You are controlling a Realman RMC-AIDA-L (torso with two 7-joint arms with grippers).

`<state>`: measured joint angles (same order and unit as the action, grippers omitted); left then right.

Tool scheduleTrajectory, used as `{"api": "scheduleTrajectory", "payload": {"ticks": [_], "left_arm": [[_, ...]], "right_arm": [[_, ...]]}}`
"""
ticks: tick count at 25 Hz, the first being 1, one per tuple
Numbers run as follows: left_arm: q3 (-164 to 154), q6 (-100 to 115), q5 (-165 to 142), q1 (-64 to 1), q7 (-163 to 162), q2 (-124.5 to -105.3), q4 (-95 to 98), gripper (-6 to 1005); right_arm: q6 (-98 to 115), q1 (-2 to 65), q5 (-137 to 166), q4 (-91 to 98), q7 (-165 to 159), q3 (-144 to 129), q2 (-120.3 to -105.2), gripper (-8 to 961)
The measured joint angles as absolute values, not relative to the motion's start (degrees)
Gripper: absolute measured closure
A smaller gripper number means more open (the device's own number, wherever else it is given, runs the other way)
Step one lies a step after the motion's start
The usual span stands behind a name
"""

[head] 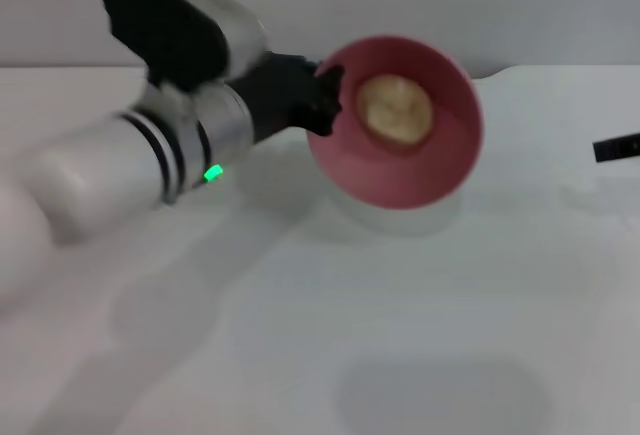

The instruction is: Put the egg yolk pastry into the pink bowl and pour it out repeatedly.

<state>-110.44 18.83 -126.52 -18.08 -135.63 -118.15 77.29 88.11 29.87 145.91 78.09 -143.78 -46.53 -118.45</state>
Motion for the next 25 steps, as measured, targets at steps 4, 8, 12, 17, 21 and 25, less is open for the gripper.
{"api": "scheduleTrajectory", "payload": {"ticks": [4, 8, 12, 17, 21, 25], "left_arm": [[-121.6, 0.5, -126.6, -15.9, -128.7, -118.21, 74.3, 1000], [-132.4, -21.9, -126.7, -16.2, -120.6, -118.58, 66.9, 1001], [-142.3, -41.4, -126.2, -18.9, -110.7, -119.05, 57.0, 1001], [-145.3, -49.0, -126.0, -20.5, -103.8, -119.09, 52.8, 1001], [-145.3, -50.3, -125.9, -21.6, -102.2, -119.09, 51.5, 1000], [-143.8, -49.6, -122.2, -22.2, -106.1, -119.09, 52.4, 1000]], "right_arm": [[88.0, 28.9, 145.9, 77.1, -143.3, -44.5, -118.44, 397], [87.9, 28.4, 146.0, 76.5, -143.2, -44.1, -118.42, 397], [87.8, 28.3, 146.0, 76.1, -143.2, -44.0, -118.4, 397], [87.8, 28.4, 146.0, 76.1, -143.2, -44.0, -118.39, 397], [87.6, 28.5, 145.9, 76.1, -143.2, -44.0, -118.39, 397], [87.6, 28.6, 145.5, 75.7, -143.2, -44.3, -118.39, 396]]}}
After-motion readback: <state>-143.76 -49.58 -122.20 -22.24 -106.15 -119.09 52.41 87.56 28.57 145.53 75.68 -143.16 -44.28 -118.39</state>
